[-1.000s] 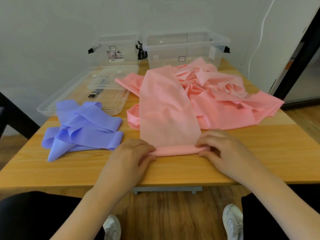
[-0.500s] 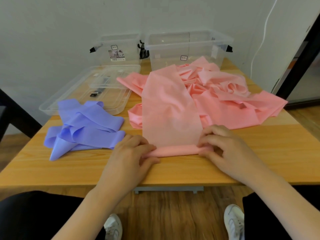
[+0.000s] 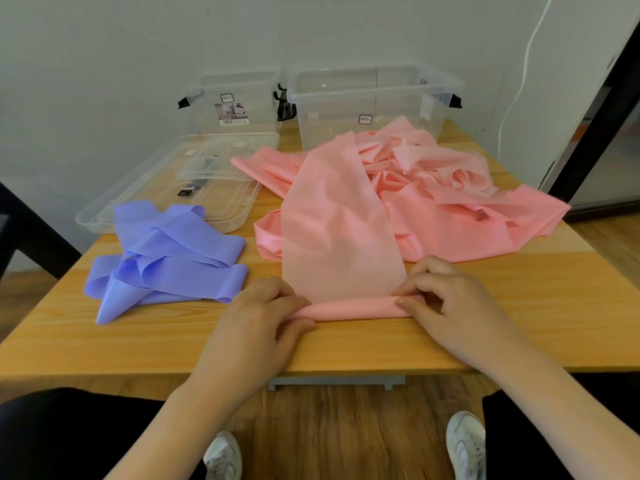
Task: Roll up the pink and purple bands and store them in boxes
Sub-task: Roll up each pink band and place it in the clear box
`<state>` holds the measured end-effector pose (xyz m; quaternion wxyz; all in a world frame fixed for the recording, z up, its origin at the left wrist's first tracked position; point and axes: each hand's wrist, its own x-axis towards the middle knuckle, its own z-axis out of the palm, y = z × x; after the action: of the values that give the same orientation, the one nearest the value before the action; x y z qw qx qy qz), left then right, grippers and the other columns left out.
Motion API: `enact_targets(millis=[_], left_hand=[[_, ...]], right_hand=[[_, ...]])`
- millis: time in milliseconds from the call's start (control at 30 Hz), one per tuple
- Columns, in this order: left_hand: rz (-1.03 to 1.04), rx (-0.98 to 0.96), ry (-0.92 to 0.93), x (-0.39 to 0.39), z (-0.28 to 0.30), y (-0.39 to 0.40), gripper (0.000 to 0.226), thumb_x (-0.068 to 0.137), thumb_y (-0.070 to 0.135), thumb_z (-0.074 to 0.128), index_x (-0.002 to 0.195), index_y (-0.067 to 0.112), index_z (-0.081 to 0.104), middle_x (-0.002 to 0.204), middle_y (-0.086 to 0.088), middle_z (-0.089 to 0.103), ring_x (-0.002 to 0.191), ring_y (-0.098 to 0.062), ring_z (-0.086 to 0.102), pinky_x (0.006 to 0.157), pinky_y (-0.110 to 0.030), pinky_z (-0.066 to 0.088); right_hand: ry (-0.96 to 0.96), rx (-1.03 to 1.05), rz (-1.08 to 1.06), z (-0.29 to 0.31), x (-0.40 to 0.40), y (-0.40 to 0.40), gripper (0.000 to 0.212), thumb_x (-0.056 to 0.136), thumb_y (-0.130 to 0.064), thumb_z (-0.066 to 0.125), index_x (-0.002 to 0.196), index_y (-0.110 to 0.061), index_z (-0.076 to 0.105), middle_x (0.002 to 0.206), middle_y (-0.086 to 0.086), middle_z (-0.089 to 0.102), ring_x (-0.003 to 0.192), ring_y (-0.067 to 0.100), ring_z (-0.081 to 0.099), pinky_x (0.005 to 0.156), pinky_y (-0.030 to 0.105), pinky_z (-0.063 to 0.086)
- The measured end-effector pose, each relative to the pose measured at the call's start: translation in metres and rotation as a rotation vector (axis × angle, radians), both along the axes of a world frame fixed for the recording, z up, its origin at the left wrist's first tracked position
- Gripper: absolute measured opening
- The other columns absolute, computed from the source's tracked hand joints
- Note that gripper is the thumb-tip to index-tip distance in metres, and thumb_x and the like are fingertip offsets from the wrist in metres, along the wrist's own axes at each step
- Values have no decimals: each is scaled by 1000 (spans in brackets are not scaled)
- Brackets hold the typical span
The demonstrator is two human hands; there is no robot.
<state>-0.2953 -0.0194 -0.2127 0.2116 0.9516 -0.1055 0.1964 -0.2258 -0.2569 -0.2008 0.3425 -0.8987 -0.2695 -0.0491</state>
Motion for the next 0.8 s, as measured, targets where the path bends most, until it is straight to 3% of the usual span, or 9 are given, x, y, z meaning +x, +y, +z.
enact_targets(millis=[100,167,267,333,433,567,700,800], left_hand=[[65,-146,-31,0,-1,0,19,84,24,64,101,19,68,81,25,51,78,7,54,72,-8,43],[90,-172,-52,0,0,-1,15,82,16,66,97,19,67,75,29,47,79,13,52,70,-1,39],[20,-90,-23,-1,0,-1,27,80,40,57,91,19,69,86,20,57,84,6,50,74,-6,39],[3,-70,2,0,-1,-1,38,77,47,53,90,17,71,90,12,59,85,-1,49,74,-9,39],[29,-124,8,0,-2,-2,31,80,41,54,93,17,70,84,11,62,77,-1,49,74,-7,38],[44,-151,5,-1,-1,-2,27,80,40,52,96,23,67,85,13,60,79,5,51,71,-8,42],[8,-76,16,0,-1,-3,39,77,45,51,95,18,72,92,12,56,85,-2,48,70,-10,40],[34,-145,2,0,-1,-4,30,82,35,53,98,17,70,85,12,61,83,7,50,76,-1,36]], right_hand=[[7,-47,80,1,2,-2,31,74,-24,74,104,-28,66,98,-25,51,97,-5,47,83,3,30],[2,-68,95,2,1,-2,33,73,-20,75,102,-31,64,96,-26,53,96,-7,48,83,3,32],[-42,-18,47,2,-1,-1,21,80,-14,68,88,-33,61,86,-24,57,91,-7,51,77,4,34],[-19,10,39,0,0,0,15,85,-14,61,89,-27,66,85,-23,59,91,-8,52,78,3,35],[3,4,71,1,0,1,11,84,-19,63,92,-26,68,91,-20,57,91,-6,50,82,7,35],[34,-35,129,3,0,1,34,70,-23,77,93,-39,58,94,-25,54,98,-7,47,79,5,32],[-6,22,77,3,-1,0,31,79,-17,68,75,-43,53,78,-23,60,87,-5,53,69,5,35],[6,37,93,3,-1,0,23,81,-17,68,79,-38,59,84,-19,61,90,-3,53,74,5,35]])
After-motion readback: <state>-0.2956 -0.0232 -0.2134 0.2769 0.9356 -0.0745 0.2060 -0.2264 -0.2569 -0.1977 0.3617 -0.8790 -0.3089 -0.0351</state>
